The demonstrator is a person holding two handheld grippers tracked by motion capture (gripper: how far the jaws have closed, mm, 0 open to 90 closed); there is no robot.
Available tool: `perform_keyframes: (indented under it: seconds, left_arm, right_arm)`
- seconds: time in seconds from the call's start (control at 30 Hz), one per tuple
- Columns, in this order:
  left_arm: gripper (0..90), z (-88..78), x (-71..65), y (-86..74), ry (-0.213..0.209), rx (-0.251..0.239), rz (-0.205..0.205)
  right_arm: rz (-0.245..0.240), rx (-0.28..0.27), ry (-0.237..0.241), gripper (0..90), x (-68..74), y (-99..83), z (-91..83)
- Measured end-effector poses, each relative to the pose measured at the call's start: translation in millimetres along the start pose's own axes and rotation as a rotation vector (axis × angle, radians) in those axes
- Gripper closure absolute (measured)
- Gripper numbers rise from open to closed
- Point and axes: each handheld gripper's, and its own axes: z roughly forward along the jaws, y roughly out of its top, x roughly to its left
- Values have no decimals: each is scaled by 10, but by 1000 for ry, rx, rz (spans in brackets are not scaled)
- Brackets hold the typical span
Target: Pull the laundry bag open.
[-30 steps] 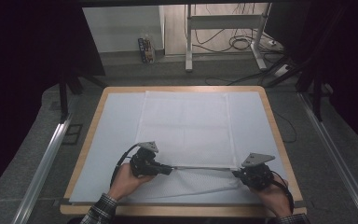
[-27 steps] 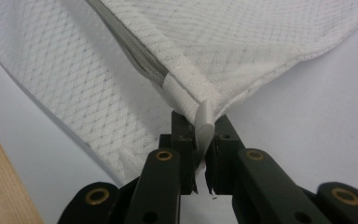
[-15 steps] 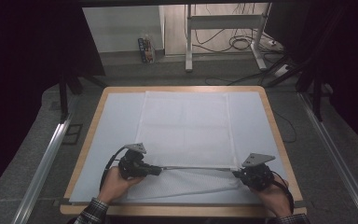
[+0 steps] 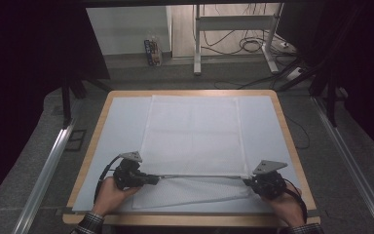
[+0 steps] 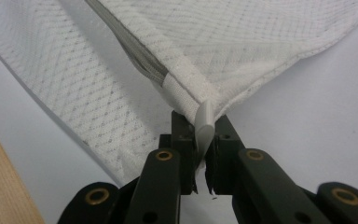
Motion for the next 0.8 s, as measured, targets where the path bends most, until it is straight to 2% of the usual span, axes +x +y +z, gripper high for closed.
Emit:
perform_keyframes:
  seconds: [0.3, 0.8]
  left_arm:
    - [875, -164, 71, -156, 31, -18, -39]
    - [875, -300, 123, -318, 76, -27, -73]
  right_arm:
    - [1, 5, -5, 820, -8, -9, -3]
    - [14, 5, -6, 820, -18, -25, -8]
